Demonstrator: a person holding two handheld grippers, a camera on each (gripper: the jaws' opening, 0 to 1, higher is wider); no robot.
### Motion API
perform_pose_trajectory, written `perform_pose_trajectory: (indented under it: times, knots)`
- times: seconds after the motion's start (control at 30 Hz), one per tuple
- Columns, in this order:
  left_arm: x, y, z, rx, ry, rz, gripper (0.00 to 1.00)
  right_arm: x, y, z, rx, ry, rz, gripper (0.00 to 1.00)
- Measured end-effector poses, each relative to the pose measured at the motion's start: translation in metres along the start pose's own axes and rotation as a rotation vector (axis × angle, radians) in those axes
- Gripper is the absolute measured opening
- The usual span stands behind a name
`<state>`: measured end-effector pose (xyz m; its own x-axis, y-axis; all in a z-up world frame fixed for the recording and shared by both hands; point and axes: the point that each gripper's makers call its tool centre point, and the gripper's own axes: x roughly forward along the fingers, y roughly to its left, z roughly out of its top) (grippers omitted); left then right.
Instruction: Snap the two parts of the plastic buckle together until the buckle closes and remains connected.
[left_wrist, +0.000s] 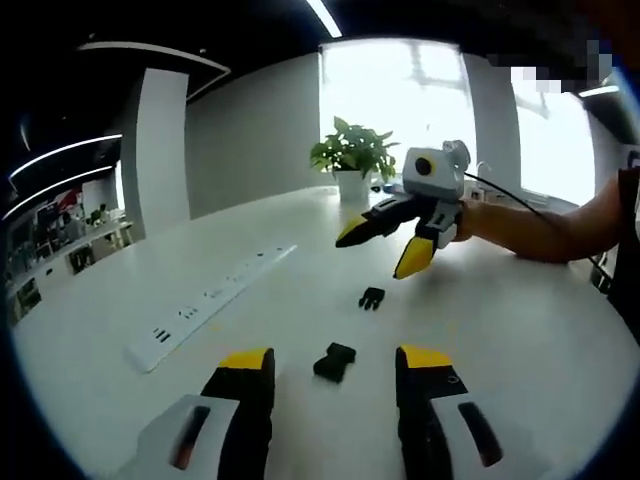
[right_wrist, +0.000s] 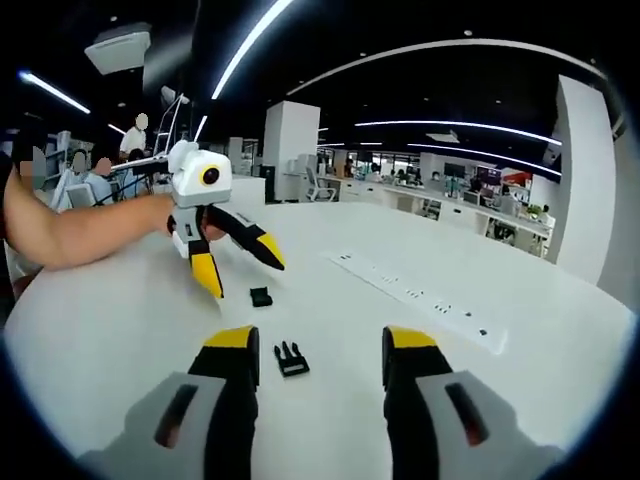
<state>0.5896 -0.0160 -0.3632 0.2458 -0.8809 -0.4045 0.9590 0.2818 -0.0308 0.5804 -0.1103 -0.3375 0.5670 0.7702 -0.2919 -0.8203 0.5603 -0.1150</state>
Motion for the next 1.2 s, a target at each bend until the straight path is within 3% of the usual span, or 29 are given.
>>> perform_pose_trajectory:
  times: [0.17,0.77,0.97,1.2]
  knots:
    - [0.001,-0.004,0.000,0.001,0.002,-0.012,0.48,0.001,0.007,-0.006,-0.004,0.027,0.038,0.43]
    - [0.008,-0.017,-0.009,-0.010,0.050,-0.064,0.45,0.006,0.030,-0.020,-0.014,0.082,0.125,0.39]
    - [0.005,-0.017,-0.009,-0.026,0.055,-0.066,0.35,0.007,0.034,-0.024,-0.026,0.100,0.139,0.31]
    - [0.009,-0.015,-0.013,-0.031,0.065,-0.057,0.35,0.012,0.027,-0.027,-0.052,0.115,0.118,0.28]
